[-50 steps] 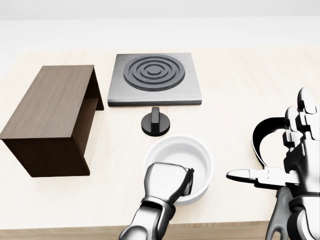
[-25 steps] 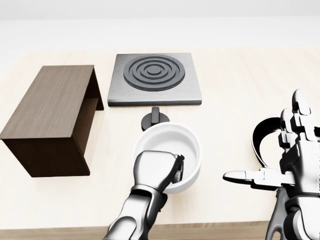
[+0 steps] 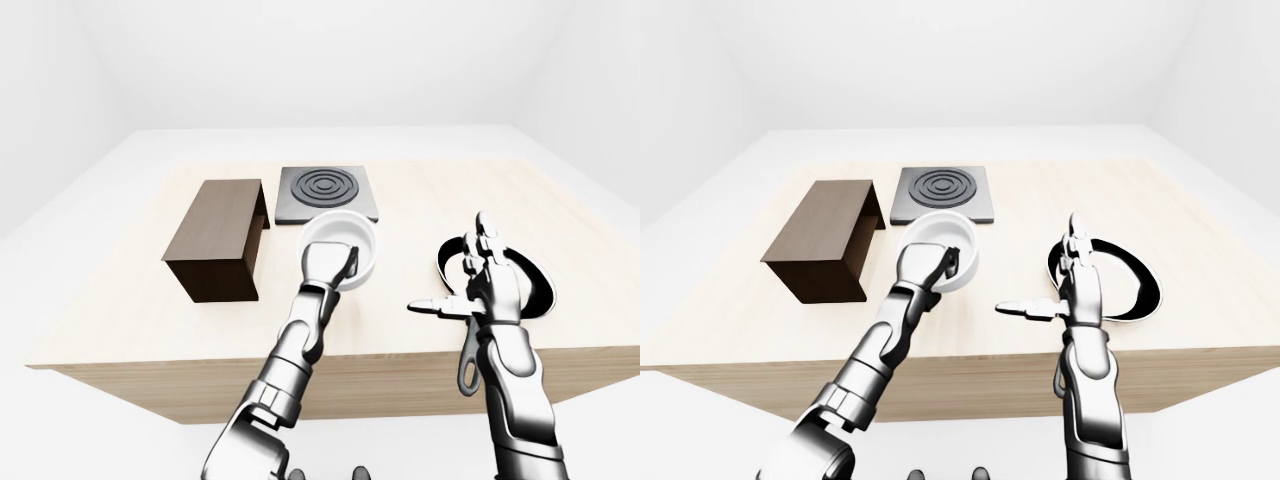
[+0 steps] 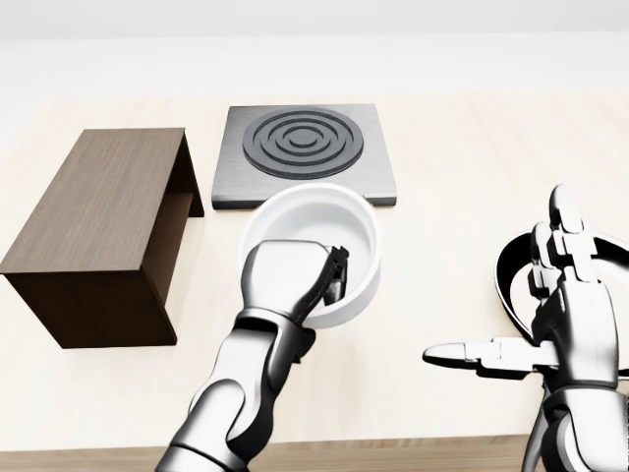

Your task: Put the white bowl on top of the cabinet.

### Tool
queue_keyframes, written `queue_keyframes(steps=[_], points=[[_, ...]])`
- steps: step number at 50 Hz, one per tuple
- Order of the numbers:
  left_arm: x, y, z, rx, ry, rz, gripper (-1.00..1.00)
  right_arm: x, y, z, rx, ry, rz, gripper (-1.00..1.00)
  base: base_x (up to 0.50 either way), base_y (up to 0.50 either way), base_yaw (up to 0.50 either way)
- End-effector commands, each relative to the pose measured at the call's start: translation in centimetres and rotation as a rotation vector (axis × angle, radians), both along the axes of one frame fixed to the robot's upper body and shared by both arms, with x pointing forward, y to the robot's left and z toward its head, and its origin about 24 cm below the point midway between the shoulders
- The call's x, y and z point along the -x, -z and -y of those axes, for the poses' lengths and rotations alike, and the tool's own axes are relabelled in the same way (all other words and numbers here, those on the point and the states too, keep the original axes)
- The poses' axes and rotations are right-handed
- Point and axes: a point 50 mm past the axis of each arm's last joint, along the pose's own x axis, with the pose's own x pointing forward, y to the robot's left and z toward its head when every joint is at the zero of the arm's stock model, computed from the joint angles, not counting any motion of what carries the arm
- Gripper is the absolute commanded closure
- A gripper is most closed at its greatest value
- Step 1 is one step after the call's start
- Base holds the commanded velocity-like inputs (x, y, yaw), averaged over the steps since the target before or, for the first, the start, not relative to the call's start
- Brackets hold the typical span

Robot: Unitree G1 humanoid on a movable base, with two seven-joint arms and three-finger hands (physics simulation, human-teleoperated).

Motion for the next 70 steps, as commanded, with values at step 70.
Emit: queue_keyframes(steps=[70], points=[[-3.7,-15.7,-9.4,0.002,-0.165,0.327,1.00,0.0,2.7,-2.7,0.043,-0.063,-0.116,-1.00,0.00,0.00,0.00]])
